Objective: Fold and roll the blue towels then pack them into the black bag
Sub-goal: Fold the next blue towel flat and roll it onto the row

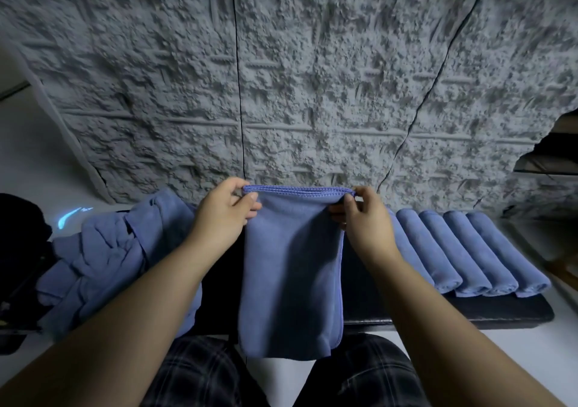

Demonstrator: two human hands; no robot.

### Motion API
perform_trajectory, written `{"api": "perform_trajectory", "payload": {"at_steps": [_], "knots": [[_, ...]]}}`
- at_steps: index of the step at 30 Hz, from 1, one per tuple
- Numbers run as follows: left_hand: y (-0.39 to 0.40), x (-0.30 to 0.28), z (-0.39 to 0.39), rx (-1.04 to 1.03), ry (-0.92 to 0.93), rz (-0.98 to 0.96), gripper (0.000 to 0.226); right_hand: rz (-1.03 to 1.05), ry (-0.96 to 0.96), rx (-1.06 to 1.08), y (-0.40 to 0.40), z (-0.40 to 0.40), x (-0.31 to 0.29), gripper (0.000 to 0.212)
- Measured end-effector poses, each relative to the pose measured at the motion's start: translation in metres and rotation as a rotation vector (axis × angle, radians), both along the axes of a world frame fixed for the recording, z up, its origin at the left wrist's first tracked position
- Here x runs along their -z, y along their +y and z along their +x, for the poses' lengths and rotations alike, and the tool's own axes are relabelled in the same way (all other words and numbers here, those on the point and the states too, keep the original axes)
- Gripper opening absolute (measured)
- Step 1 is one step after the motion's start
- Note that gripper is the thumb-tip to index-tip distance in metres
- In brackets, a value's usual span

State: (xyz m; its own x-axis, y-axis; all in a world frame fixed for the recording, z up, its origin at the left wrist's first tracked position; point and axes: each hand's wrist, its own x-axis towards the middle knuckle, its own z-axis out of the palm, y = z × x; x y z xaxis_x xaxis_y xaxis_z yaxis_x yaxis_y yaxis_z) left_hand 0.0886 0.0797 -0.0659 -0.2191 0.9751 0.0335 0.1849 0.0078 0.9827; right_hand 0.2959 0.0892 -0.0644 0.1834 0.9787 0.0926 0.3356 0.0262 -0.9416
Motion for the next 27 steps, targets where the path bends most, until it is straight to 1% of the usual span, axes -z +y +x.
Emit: {"api": "perform_trajectory", "payload": {"at_steps": [1, 4, 5, 6, 7, 8, 10, 11, 12, 14, 16, 18, 20, 22, 24, 25, 27], "knots": [[0.005, 0.004, -0.002, 0.004, 0.005, 0.017, 0.022, -0.002, -0.002, -0.002, 0.006, -0.001, 0.003, 0.009], [0.018, 0.019, -0.007, 0.016, 0.013, 0.058, 0.023, -0.015, -0.033, -0.004, 0.023, -0.004, 0.016, 0.013], [0.022, 0.024, -0.008, 0.03, 0.007, 0.065, 0.023, -0.017, -0.063, -0.002, 0.029, -0.004, 0.02, 0.01], [0.026, 0.031, -0.01, 0.06, 0.007, 0.065, 0.024, -0.02, -0.085, -0.007, 0.032, -0.005, 0.022, 0.007], [0.027, 0.037, -0.012, 0.113, 0.013, 0.049, 0.026, -0.036, -0.112, -0.021, 0.034, -0.006, 0.025, 0.01], [0.028, 0.043, -0.012, 0.188, 0.021, 0.016, 0.034, -0.064, -0.144, -0.052, 0.034, -0.007, 0.026, 0.02], [0.023, 0.057, -0.011, 0.33, 0.033, -0.086, 0.064, -0.111, -0.184, -0.148, 0.03, -0.007, 0.031, 0.045], [0.018, 0.064, -0.009, 0.378, 0.042, -0.141, 0.075, -0.136, -0.197, -0.199, 0.028, -0.007, 0.037, 0.056], [0.011, 0.073, -0.008, 0.414, 0.061, -0.176, 0.08, -0.167, -0.223, -0.24, 0.025, -0.005, 0.043, 0.061], [-0.004, 0.089, -0.006, 0.466, 0.14, -0.198, 0.078, -0.193, -0.303, -0.271, 0.017, -0.001, 0.056, 0.057], [-0.021, 0.104, -0.003, 0.491, 0.249, -0.18, 0.073, -0.191, -0.388, -0.31, 0.005, 0.002, 0.066, 0.045], [-0.038, 0.115, -0.001, 0.483, 0.373, -0.172, 0.072, -0.177, -0.462, -0.361, -0.011, 0.004, 0.075, 0.036], [-0.054, 0.123, 0.001, 0.499, 0.454, -0.15, 0.074, -0.122, -0.535, -0.397, -0.026, 0.007, 0.087, 0.029], [-0.067, 0.13, 0.001, 0.538, 0.545, -0.073, 0.077, -0.051, -0.586, -0.448, -0.039, 0.011, 0.099, 0.024], [-0.079, 0.138, 0.0, 0.557, 0.655, 0.008, 0.076, -0.02, -0.604, -0.491, -0.053, 0.016, 0.109, 0.027], [-0.085, 0.142, -0.001, 0.543, 0.708, 0.049, 0.075, -0.027, -0.609, -0.499, -0.06, 0.018, 0.112, 0.032], [-0.093, 0.149, -0.002, 0.504, 0.816, 0.147, 0.074, -0.05, -0.636, -0.516, -0.073, 0.022, 0.116, 0.052]]}}
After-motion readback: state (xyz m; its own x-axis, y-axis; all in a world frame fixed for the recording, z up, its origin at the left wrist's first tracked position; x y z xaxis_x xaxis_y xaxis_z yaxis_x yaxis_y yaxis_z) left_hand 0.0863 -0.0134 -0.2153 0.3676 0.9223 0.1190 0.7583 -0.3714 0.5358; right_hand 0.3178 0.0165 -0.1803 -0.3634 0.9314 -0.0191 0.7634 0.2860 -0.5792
